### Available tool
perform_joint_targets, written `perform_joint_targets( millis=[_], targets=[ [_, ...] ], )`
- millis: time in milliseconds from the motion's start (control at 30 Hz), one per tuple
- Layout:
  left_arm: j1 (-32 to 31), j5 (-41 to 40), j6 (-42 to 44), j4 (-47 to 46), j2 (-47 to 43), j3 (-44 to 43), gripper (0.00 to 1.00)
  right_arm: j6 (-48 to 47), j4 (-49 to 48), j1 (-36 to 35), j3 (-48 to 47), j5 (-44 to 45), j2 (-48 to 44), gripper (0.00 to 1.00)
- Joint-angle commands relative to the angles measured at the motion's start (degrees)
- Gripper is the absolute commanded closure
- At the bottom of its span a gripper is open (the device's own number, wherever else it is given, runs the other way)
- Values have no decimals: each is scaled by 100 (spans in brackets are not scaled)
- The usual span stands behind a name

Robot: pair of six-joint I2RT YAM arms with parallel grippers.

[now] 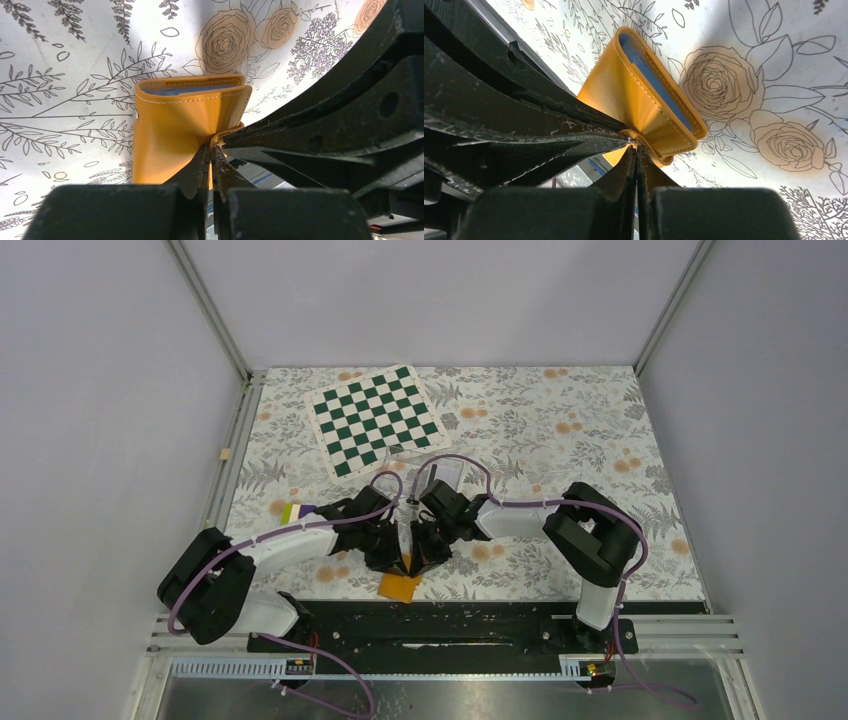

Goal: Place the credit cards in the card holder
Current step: Close the card holder at the center of the board.

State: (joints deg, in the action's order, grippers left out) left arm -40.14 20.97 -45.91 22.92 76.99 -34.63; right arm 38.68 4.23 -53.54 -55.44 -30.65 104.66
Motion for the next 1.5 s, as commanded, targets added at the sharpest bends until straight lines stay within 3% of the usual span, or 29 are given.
perform_joint_targets(
  millis=[0,433,1233,1467],
  targets=[
    [12,-392,205,361,-197,-247,100,25,-57,-92,-55,56,-219,95],
    [7,-369,328,625,-244,-332,100,91,-158,-95,-118,278,-583,86],
    [3,-859,557,900,-44,-345,100,-92,313,-96,-626,330,280,90],
    [4,-854,562,907,-120,-326,100,-202,706,-95,-743,701,435,93]
  ],
)
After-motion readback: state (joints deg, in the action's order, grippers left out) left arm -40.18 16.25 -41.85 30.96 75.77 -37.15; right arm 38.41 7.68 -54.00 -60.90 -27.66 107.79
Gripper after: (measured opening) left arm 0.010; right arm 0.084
